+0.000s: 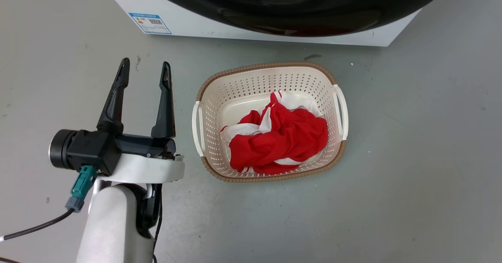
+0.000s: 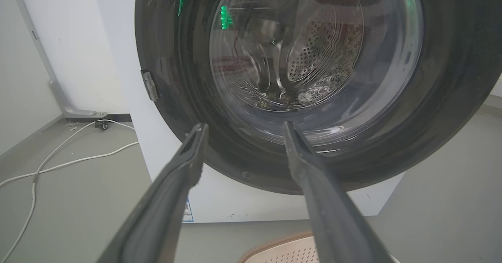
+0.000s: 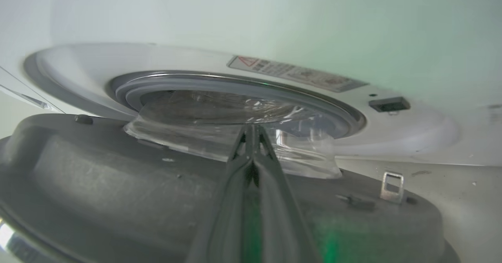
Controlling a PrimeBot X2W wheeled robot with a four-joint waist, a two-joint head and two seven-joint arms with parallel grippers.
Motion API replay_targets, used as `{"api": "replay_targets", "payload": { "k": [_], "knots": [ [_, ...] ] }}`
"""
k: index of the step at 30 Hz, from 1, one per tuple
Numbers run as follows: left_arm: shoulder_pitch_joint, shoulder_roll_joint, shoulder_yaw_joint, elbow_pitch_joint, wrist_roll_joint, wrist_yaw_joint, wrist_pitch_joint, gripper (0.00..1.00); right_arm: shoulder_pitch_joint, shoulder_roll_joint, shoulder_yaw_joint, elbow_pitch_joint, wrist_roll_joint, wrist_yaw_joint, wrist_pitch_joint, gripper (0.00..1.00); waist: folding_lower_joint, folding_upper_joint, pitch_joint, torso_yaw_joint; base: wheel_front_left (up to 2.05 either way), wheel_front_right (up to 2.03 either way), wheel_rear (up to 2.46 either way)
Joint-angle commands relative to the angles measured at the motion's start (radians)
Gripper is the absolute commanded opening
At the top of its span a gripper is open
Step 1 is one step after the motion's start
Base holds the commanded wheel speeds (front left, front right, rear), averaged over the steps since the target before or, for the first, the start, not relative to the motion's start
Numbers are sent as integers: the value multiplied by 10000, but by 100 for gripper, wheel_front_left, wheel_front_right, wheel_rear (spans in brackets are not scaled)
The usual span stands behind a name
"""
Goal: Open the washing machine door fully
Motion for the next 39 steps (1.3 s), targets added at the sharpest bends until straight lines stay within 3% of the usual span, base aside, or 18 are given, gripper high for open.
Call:
{"api": "replay_targets", "payload": {
  "k": [1,14,27,39],
  "knots": [
    [-93,-11,5,22,40,36,-22,100,187,37,3,-73,100,0,140,0,-1,0,-25,-15,0,0,0],
    [153,-13,-14,307,55,107,-22,100,1694,301,-23,-1204,766,2,2321,0,-1,0,-841,-244,0,0,0],
    [1133,-13,-178,865,139,61,-22,100,4698,758,158,-3132,1374,0,3437,0,-1,0,-2718,-388,0,0,0],
    [1706,-13,-570,1101,-12,184,-22,100,6818,1508,500,-4913,1848,0,4125,0,-1,0,-3678,-286,0,0,0]
  ]
}}
